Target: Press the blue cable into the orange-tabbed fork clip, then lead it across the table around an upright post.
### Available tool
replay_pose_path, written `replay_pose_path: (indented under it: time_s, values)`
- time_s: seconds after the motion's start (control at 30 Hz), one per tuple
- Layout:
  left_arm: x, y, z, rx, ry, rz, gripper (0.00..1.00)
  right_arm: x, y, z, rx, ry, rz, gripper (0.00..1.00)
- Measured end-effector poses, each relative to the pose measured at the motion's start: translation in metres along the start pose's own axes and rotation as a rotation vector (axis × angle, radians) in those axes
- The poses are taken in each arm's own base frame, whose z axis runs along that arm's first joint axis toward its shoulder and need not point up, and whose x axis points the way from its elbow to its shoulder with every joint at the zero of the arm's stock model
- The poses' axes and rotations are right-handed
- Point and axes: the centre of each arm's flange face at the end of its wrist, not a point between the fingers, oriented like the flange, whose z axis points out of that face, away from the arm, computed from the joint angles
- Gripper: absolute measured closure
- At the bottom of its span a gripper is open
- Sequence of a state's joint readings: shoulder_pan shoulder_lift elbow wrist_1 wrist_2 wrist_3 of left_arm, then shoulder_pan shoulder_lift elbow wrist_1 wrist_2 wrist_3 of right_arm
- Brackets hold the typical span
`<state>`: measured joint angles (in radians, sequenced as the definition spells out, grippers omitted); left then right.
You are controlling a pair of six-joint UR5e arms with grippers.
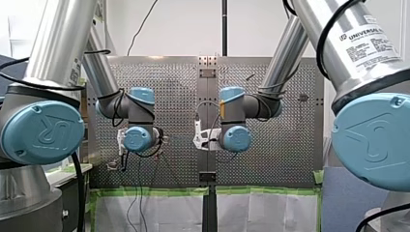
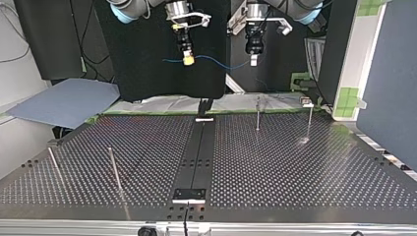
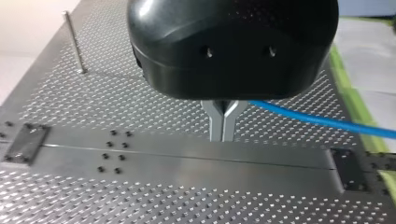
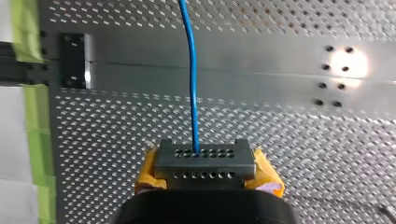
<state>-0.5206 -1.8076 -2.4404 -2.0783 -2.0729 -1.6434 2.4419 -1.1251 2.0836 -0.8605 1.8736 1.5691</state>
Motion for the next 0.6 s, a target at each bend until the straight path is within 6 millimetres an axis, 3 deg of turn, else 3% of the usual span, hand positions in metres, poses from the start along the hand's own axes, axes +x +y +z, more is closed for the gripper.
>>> replay_pose_path:
  time_s: [0.23,0.37,0.6]
  values:
    - [-0.014,0.007,-0.010,0.012,-0.036,-0.079,1.00,0.032,0.009,0.006,-0.022,0.057,0.037,1.00]
    - [-0.023,0.009,-0.005,0.011,-0.079,-0.122,1.00,0.051,0.011,0.015,-0.025,0.104,0.066,1.00]
    - [-0.022,0.011,0.014,0.005,-0.115,-0.157,1.00,0.046,0.009,0.034,-0.013,0.124,0.096,1.00]
